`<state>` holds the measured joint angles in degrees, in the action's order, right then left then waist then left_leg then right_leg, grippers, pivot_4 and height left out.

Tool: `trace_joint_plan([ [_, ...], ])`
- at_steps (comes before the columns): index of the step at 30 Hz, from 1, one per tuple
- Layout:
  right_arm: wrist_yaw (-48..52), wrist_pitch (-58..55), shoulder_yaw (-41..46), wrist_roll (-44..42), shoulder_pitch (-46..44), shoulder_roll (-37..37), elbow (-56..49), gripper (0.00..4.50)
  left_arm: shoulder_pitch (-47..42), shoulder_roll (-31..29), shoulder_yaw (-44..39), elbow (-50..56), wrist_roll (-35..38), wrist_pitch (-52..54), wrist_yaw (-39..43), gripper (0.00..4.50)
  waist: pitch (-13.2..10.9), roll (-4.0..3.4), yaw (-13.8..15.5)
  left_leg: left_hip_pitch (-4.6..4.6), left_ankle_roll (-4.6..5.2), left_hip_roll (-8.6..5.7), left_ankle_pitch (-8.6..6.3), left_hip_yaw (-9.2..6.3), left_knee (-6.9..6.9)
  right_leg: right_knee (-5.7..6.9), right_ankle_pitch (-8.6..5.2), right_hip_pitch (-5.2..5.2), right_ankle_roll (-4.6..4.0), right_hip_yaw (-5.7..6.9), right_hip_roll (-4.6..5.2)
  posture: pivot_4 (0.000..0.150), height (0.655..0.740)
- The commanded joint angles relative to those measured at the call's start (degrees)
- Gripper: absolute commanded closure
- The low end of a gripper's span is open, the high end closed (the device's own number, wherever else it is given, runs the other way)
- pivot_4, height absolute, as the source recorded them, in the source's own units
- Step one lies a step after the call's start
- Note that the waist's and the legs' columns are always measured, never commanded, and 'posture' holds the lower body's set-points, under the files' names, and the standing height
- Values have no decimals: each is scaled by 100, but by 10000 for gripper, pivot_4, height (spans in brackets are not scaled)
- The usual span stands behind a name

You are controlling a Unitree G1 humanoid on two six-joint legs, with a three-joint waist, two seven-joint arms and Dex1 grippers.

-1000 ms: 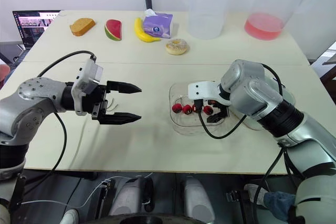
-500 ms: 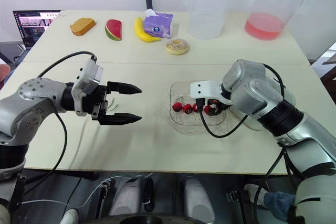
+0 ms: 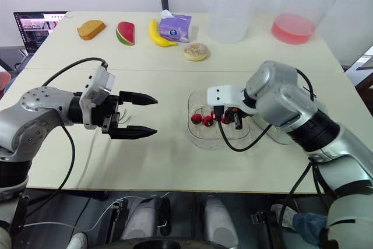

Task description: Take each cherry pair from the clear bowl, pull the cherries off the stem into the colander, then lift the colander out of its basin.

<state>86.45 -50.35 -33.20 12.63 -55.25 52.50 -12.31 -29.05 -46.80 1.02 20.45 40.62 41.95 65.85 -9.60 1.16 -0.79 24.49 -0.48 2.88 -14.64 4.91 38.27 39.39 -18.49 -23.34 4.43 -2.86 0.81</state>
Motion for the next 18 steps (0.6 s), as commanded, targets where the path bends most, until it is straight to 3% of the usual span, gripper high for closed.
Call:
trace_joint_plan([
  [1, -45, -268, 617, -271, -188, 199, -542, 44960, -155, -1, -93, 40, 46, -52, 10, 0, 0, 0, -1, 0, 0, 0, 0, 0, 0, 0, 0, 1, 0, 0, 0, 1500, 7400],
  [8, -969, 82, 1556, -635, 262, 16, -1283, 44960, -677, 339, -217, -257, 346, 274, -264, 0, 0, 0, -4, -1, 0, 0, 0, -1, 0, 0, 0, 2, 0, -1, -1, 1500, 7400],
  [18, -1925, 3196, 2200, -789, 1935, 67, -2039, 44960, -1575, 936, 193, -1216, -60, 64, -275, 0, 1, 1, -18, -3, -4, -3, 2, -5, 5, 2, 0, 9, 2, -2, -5, 1500, 7400],
])
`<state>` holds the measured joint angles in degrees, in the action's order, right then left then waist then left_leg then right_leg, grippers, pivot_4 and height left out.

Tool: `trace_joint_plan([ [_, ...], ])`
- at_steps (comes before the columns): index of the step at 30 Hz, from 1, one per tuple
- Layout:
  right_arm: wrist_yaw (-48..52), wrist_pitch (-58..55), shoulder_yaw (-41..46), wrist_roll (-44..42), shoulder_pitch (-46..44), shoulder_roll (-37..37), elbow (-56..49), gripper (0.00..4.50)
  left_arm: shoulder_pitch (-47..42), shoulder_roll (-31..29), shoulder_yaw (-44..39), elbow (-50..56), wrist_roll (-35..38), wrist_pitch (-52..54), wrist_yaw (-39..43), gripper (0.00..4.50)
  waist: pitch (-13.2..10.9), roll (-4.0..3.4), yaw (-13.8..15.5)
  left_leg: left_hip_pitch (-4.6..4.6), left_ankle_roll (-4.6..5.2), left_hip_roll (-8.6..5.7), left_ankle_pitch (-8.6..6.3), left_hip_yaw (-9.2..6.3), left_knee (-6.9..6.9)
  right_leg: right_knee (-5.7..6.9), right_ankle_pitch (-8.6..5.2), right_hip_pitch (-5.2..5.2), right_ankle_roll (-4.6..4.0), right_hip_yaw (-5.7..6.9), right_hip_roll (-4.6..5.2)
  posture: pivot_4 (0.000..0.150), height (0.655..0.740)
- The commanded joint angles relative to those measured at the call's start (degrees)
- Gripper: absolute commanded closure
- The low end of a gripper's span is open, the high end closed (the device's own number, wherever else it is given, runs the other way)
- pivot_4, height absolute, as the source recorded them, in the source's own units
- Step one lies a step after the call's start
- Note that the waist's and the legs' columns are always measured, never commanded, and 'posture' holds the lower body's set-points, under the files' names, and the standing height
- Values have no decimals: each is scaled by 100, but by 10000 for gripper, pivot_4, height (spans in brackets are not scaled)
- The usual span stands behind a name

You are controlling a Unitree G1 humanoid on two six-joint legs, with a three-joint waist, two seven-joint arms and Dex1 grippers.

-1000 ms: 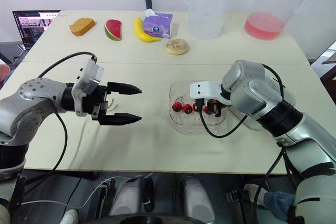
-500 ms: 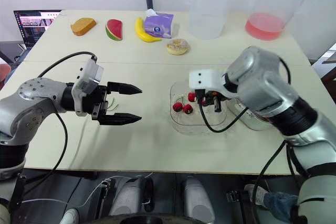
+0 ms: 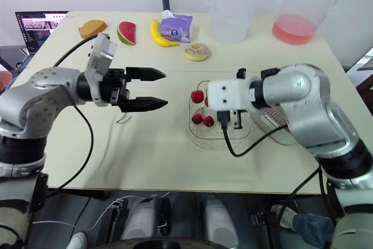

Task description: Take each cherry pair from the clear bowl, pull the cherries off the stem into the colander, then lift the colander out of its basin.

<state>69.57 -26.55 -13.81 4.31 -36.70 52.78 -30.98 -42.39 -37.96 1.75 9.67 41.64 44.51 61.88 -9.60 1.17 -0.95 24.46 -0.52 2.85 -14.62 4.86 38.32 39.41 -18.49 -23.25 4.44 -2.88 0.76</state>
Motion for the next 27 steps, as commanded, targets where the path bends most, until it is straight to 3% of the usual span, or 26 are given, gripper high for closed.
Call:
trace_joint_plan([
  [1, -296, 1054, 260, 76, 129, 54, -144, 44960, -296, 102, 210, -226, -232, -229, 187, 0, 0, 0, -5, 0, -2, 2, 1, -1, 0, 0, 0, 0, 0, 0, -3, 1500, 7400],
  [11, -320, 2228, 14, 414, 148, 102, 105, 44960, -932, 813, 717, -1131, -582, 268, 23, 0, 0, -1, 19, -2, -14, 0, 9, 0, 2, -1, 0, 2, 0, 0, -2, 1500, 7400],
  [27, -102, 2428, -90, 619, -61, 71, 359, 44960, -1182, 1148, 766, -756, -472, 1241, -452, 0, 1, -1, 16, -3, -40, 2, 24, -2, 1, 2, 0, 3, 0, -4, -1, 1500, 7400],
])
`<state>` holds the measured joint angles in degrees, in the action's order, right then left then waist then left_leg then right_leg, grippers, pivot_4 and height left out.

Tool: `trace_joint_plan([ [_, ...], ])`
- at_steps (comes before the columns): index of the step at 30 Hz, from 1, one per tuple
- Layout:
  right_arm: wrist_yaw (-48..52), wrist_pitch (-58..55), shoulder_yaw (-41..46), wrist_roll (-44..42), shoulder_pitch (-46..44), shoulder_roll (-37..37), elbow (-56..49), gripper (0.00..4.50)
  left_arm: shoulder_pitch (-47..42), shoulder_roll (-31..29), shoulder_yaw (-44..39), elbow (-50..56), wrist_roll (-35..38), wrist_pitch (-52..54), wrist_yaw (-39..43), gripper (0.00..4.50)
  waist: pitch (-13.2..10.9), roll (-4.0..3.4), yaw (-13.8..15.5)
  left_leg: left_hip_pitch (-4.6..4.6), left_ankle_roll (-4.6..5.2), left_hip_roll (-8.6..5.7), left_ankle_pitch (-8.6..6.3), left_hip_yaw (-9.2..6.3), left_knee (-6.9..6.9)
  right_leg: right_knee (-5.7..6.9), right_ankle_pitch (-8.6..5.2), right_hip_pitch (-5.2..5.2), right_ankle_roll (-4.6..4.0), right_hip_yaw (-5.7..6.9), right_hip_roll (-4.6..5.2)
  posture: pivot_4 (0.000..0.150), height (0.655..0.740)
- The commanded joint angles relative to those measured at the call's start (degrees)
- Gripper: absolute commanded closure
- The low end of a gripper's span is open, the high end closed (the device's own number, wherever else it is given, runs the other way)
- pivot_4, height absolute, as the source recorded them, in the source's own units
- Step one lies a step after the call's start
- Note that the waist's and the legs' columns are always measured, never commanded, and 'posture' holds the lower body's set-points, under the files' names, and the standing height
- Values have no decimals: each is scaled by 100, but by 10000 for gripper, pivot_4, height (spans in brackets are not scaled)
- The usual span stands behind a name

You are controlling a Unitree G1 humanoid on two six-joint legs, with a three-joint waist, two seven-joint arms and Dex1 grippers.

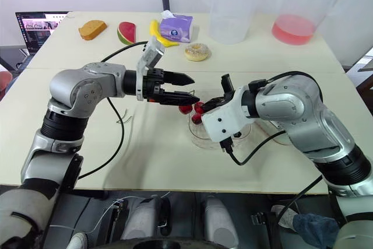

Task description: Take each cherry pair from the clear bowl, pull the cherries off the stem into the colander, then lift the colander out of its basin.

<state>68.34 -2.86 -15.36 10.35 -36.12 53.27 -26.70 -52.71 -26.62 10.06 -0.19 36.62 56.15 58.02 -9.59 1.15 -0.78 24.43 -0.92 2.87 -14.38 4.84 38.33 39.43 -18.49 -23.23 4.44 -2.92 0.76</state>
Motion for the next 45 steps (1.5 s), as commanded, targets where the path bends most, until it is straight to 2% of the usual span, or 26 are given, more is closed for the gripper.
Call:
trace_joint_plan([
  [1, 24, 44, 65, 17, -121, 12, -66, 44960, -157, 36, -73, 239, 38, 110, -106, 0, 0, 0, -1, 0, 0, 0, 0, 0, 0, 0, 0, 0, 0, 0, 0, 1500, 7400],
  [2, 22, 25, 60, 19, -123, -7, -67, 44960, -146, 55, -70, 255, 48, 135, -128, 0, 0, 0, -1, 0, 0, 0, 0, 0, 0, 0, 0, 0, 0, 0, 0, 1500, 7400],
  [5, 39, -25, 49, 21, -135, -34, -80, 45000, -103, 66, -27, 275, 10, 127, -142, 8958, 0, 0, -1, 0, -1, 0, 1, -1, 0, 0, 0, 0, 0, 0, 0, 1500, 7400],
  [11, 72, -85, 63, 21, -146, -40, -119, 45000, -85, 102, -18, 266, 30, 157, -147, 40381, 0, 0, -1, 0, -2, 0, 1, -1, 0, 0, 0, 0, 0, 0, 0, 1500, 7400],
  [12, 74, -95, 67, 18, -147, -42, -124, 45000, -86, 111, -14, 265, 28, 159, -148, 44538, 0, 0, -1, 0, -2, 0, 1, -1, 0, 0, 0, 0, 0, 0, 0, 1500, 7400],
  [25, 14, -625, 130, -93, -191, -184, -244, 45000, -110, 152, -42, 222, 18, 150, -155, 44538, 0, 0, -1, 0, -2, 0, 1, -1, 0, 1, 0, 0, 0, 0, 0, 1500, 7400],
  [27, 13, -813, 179, -152, -168, -213, -291, 34565, -110, 154, -48, 222, 9, 136, -164, 45000, 0, 0, -1, 0, -2, 0, 1, -2, 0, 1, 0, 0, 0, 0, 0, 1500, 7400],
  [28, 21, -907, 210, -185, -162, -218, -317, 32435, -112, 149, -48, 222, -7, 115, -170, 45000, 0, 0, -1, 0, -2, 0, 1, -2, 0, 1, 0, 0, 0, 0, 0, 1500, 7400],
  [30, 32, -1101, 286, -265, -179, -221, -376, 23306, -122, 116, -53, 224, -38, 76, -163, 45000, 0, 0, -1, 0, -2, 0, 1, -2, 0, 1, 0, 0, 0, 0, 0, 1500, 7400],
  [33, 68, -1647, 489, -576, -248, -206, -483, 6828, -172, 33, -94, 212, -52, 36, -93, 45000, 0, 0, -1, 0, -2, 0, 1, -2, 0, 1, 0, 0, 0, 1, 0, 1500, 7400],
  [35, 144, -2155, 654, -905, -295, -162, -573, 410, -195, -41, -95, 215, -69, -44, -7, 45000, 0, 0, 0, 0, -2, 0, 1, -2, 0, 1, 0, 0, 0, 0, 1, 1500, 7400],
  [40, 150, -5316, 1278, -2609, -842, -390, -958, 410, -194, -310, -200, 330, -93, -649, 570, 45000, 0, 0, -14, 0, -2, 4, 1, -3, -2, 2, 1, 0, -1, 1, 8, 1500, 7400],
  [45, -257, -7867, 1494, -3641, -1218, -702, -839, 410, -88, -437, -209, 331, -220, -1331, 928, 45000, 0, -1, 12, -1, 1, 4, 0, -4, -3, 3, 1, 0, -3, 2, 13, 1500, 7400],
])
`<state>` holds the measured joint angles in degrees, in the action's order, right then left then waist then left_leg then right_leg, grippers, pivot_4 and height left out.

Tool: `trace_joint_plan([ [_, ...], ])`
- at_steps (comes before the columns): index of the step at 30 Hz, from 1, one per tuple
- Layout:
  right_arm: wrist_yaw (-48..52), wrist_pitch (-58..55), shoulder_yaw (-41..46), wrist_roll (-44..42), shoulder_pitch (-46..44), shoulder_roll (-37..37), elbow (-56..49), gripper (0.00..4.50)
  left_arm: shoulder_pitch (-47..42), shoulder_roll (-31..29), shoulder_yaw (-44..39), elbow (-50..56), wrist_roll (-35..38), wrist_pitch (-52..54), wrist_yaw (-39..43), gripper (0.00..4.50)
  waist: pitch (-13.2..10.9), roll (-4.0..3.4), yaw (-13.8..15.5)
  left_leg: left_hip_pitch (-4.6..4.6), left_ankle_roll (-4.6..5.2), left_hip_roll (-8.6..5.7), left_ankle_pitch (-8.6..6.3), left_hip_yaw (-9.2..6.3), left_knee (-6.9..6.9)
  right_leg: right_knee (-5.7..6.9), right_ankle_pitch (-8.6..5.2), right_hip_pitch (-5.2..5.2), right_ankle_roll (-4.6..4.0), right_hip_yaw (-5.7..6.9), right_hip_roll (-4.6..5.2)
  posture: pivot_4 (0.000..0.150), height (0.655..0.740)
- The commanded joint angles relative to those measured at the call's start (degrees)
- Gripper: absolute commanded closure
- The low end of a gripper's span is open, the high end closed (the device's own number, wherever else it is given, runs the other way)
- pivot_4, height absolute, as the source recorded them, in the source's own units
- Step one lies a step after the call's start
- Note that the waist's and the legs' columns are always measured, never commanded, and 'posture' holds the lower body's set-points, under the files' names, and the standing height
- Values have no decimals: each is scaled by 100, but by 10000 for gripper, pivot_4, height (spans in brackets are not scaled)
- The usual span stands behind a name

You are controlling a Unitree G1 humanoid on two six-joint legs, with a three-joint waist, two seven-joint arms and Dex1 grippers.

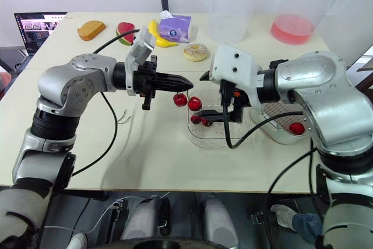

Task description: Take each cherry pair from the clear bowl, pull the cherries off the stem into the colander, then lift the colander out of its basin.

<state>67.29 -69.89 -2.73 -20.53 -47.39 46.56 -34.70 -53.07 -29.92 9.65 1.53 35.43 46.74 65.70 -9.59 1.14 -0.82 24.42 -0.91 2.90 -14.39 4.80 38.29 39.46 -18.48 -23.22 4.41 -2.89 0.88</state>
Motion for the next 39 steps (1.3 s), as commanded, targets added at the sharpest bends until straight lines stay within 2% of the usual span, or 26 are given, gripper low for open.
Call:
trace_joint_plan([
  [1, -245, -1356, 263, -680, -115, -83, -22, 410, -26, -122, -178, 189, -61, -426, 211, 45000, 0, 0, 18, 2, 26, -3, -15, 0, 0, -1, 0, 0, 0, 1, 4, 1500, 7400],
  [6, -871, -2216, 449, -1024, -438, -674, 352, 410, 61, -146, -220, 313, 26, -423, 213, 45000, 0, 0, 0, 4, 35, -6, -20, 2, 0, -1, 0, -2, 0, 0, 4, 1500, 7400],
  [19, -1855, -2217, 410, -1562, -553, -1021, 749, 410, 145, -106, -299, 417, 103, -346, 69, 45000, 0, 0, -5, 7, 36, -5, -21, 2, -1, -2, 0, -6, 1, 0, -7, 1500, 7400],
  [22, -1979, -2173, 407, -1660, -547, -1047, 801, 8948, 154, -104, -303, 441, 123, -327, 37, 45000, 0, 0, -11, 7, 36, -5, -21, 2, -1, -2, 0, -6, 1, 0, -8, 1500, 7400],
  [28, -2181, -2113, 377, -1831, -540, -1078, 856, 38217, 152, -92, -303, 441, 111, -320, -14, 45000, 0, 0, -13, 7, 36, -4, -21, 2, -2, -2, 0, -6, 1, -1, -9, 1500, 7400],
  [31, -2243, -2072, 318, -1887, -501, -1037, 836, 42330, 152, -93, -307, 443, 105, -323, -29, 45000, 0, 0, -14, 7, 36, -4, -21, 2, -2, -2, 0, -7, 1, -1, -9, 1500, 7400],
  [39, -2361, -1756, -71, -1916, -12, -720, 825, 42556, 165, -81, -325, 442, 114, -313, -82, 45000, 0, 0, -12, 7, 36, -5, -21, 2, -2, -3, 0, -6, 1, -1, -9, 1500, 7400],
])
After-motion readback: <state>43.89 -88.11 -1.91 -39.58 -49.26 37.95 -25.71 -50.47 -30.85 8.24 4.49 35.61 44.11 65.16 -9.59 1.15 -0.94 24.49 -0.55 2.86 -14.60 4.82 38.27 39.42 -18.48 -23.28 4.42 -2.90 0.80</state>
